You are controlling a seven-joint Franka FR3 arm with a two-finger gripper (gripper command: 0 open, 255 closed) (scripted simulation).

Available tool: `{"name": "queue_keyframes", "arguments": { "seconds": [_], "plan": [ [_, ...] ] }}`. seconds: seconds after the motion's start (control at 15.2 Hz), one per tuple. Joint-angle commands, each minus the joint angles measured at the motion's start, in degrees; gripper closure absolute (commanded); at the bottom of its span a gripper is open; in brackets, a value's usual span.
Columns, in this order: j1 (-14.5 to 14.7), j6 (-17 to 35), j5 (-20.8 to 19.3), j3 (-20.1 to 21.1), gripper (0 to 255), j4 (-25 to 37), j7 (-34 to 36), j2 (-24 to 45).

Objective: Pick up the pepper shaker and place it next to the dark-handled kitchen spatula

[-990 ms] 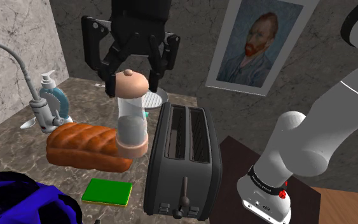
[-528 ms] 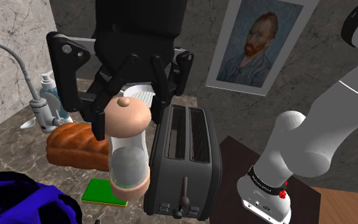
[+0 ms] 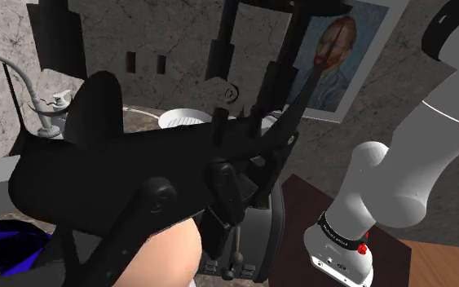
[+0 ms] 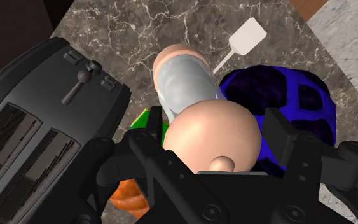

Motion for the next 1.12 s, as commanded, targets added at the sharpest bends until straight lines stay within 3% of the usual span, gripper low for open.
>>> {"name": "queue_keyframes", "arguments": {
  "seconds": [0.0, 0.33, 0.53, 0.59, 1.06],
  "plan": [
    [1.17, -0.14, -1.65, 2.63, 255, 1.82, 4.05, 1.90],
    [6.32, -1.04, -10.43, 9.38, 255, 8.89, 15.64, 11.42],
    [12.62, -2.85, -17.60, 11.50, 255, 14.65, 22.90, 18.78],
    [16.02, -3.96, -20.67, 11.75, 255, 17.51, 25.69, 21.96],
    [13.18, 2.66, -17.86, 11.54, 255, 9.12, 24.45, 18.93]
  ]
}}
